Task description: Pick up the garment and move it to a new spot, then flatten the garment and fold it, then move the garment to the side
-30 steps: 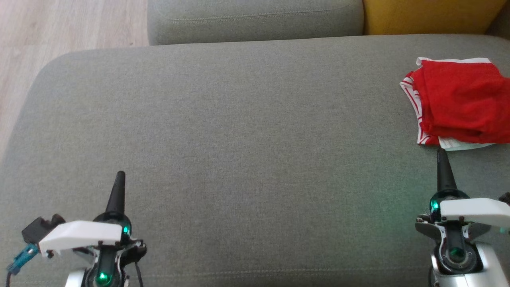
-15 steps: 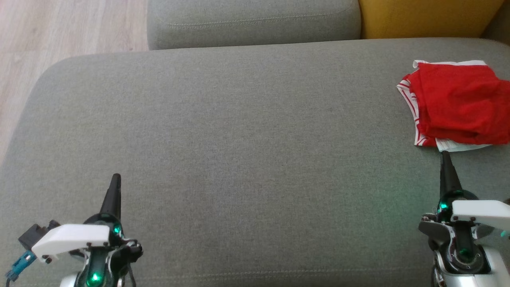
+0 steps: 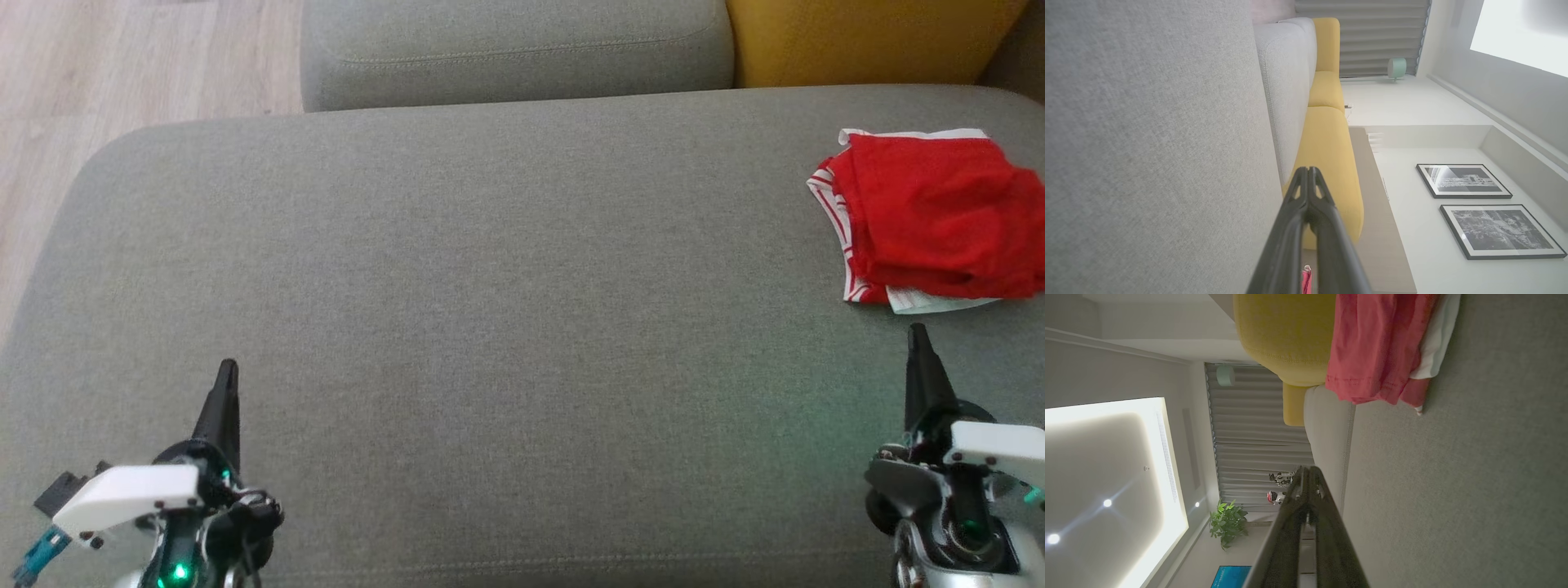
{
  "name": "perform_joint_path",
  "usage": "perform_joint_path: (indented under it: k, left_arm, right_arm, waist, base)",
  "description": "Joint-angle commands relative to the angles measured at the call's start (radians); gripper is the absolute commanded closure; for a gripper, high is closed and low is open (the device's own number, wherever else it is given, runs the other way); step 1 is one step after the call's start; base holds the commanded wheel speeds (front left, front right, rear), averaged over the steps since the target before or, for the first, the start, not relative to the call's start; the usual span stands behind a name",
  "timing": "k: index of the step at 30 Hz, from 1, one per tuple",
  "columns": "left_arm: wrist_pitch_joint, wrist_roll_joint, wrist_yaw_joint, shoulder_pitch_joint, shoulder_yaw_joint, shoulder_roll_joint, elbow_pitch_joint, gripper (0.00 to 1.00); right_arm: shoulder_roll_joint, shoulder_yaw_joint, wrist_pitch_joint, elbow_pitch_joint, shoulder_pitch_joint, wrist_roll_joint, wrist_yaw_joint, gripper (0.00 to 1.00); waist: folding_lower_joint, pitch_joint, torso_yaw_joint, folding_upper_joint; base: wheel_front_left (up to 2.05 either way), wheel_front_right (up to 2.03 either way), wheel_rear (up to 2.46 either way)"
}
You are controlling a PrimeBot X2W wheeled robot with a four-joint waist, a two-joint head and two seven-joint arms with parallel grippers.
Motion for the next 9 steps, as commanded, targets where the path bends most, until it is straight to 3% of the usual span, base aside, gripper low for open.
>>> perform_joint_path:
  k: [1, 9]
  left_arm:
    - [0.009, -0.019, -0.009, -0.056, 0.041, 0.02, -0.026, 1.0]
    - [0.021, -0.053, -0.01, -0.057, 0.052, 0.018, -0.021, 1.0]
  right_arm:
    - [-0.011, 0.017, 0.009, -0.032, -0.02, 0.026, 0.007, 1.0]
    - [-0.009, 0.01, 0.021, -0.032, -0.018, 0.067, 0.007, 1.0]
  waist:
    - [0.0, -0.001, 0.0, 0.0]
    - [0.0, -0.004, -0.001, 0.0]
  base:
    - [0.0, 0.0, 0.0]
    - [0.0, 0.0, 0.0]
